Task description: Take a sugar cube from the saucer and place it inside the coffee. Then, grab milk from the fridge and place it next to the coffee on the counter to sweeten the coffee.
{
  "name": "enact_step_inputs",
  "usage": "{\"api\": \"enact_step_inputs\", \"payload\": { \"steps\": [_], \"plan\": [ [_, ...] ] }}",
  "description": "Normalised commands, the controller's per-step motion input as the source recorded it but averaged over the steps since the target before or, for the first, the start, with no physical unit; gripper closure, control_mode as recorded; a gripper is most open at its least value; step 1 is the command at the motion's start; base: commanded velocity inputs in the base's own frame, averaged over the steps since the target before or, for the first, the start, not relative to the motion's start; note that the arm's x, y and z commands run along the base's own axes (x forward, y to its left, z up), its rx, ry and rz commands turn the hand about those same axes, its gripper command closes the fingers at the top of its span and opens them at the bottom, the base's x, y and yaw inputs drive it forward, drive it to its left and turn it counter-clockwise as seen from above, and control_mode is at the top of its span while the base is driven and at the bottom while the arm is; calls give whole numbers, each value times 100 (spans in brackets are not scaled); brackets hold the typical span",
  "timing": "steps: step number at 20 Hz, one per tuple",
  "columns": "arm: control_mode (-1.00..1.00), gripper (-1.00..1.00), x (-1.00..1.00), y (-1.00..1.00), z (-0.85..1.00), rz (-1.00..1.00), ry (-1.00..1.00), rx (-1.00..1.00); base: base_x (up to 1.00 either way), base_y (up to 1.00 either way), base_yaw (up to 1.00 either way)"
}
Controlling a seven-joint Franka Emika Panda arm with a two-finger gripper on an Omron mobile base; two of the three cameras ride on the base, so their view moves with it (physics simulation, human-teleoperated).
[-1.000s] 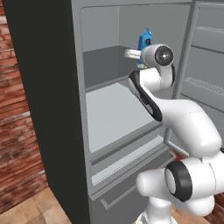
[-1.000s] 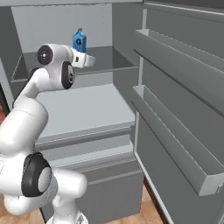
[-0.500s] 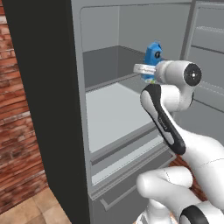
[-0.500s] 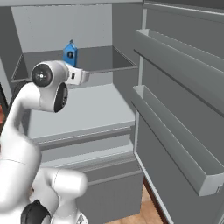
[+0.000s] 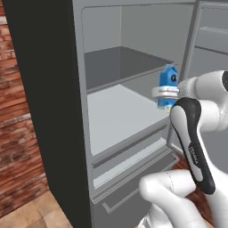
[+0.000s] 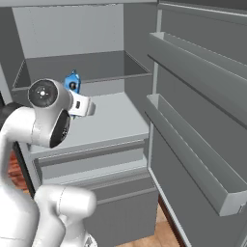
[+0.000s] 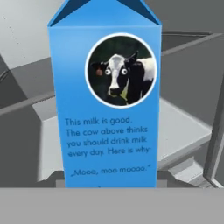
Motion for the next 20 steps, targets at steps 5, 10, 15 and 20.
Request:
{"api": "enact_step_inputs", "payload": {
  "steps": [5,10,15,20],
  "plan": [
    [-100,100,-75,-15,-38,0,5,-1,0,0,0],
    [-100,100,0,0,0,0,0,0,0,0,0],
    [100,100,-9,0,-1,0,0,0,-74,0,25],
    [100,100,0,0,0,0,0,0,-93,9,68]
  ]
}}
